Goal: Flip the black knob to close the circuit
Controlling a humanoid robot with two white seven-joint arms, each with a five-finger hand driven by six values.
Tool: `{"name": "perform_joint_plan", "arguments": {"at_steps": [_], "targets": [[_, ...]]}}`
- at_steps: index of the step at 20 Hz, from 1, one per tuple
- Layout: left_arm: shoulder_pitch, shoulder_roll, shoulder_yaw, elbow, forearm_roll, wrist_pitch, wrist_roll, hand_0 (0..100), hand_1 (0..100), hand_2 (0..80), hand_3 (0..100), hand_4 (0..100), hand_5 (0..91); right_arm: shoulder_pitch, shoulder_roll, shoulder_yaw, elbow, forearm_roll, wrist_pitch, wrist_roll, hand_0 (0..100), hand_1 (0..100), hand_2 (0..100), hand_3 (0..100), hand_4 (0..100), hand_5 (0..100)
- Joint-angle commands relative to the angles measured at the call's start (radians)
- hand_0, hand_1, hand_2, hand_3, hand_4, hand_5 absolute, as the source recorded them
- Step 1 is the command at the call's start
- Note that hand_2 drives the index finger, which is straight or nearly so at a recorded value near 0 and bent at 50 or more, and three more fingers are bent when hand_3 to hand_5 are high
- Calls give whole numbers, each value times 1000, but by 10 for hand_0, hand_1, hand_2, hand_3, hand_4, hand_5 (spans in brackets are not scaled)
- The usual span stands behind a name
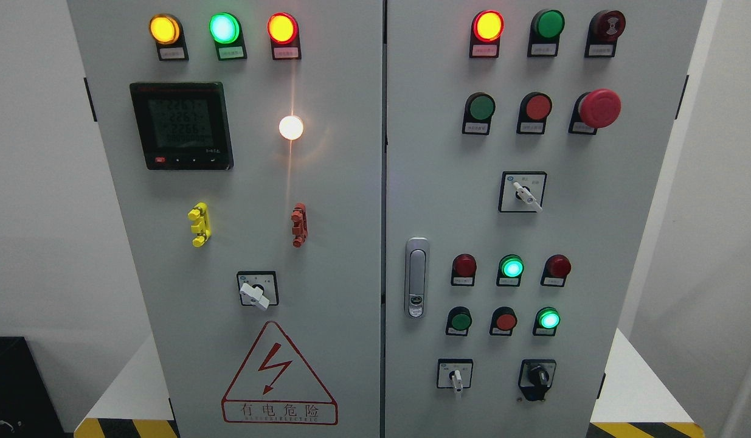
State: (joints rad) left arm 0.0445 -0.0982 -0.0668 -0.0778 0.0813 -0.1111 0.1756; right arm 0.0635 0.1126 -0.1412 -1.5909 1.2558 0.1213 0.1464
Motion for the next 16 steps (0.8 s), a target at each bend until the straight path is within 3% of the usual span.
{"name": "perform_joint_plan", "arguments": {"at_steps": [1, 7, 9, 16], "targets": [[0, 0, -1, 0, 0, -1, -1, 120, 556, 0, 0, 0, 0, -8, 18, -11, -221, 5, 1, 19, 0, 0, 913, 1000, 950, 984], [0, 0, 1, 0, 0, -1, -1, 120, 556, 0, 0, 0, 0, -30, 13, -3, -231, 25, 1, 25, 0, 0, 914, 1000, 950, 985], [0, 0, 1, 1, 0, -1, -1, 120, 556, 0, 0, 0, 0, -48, 16, -3, -233, 40, 1, 59, 0, 0, 914, 1000, 949, 985], [0, 0, 1, 0, 0, -1, -1, 120, 556, 0, 0, 0, 0, -111, 18, -1, -233, 92, 1, 88, 0, 0, 914, 1000, 949, 985]]}}
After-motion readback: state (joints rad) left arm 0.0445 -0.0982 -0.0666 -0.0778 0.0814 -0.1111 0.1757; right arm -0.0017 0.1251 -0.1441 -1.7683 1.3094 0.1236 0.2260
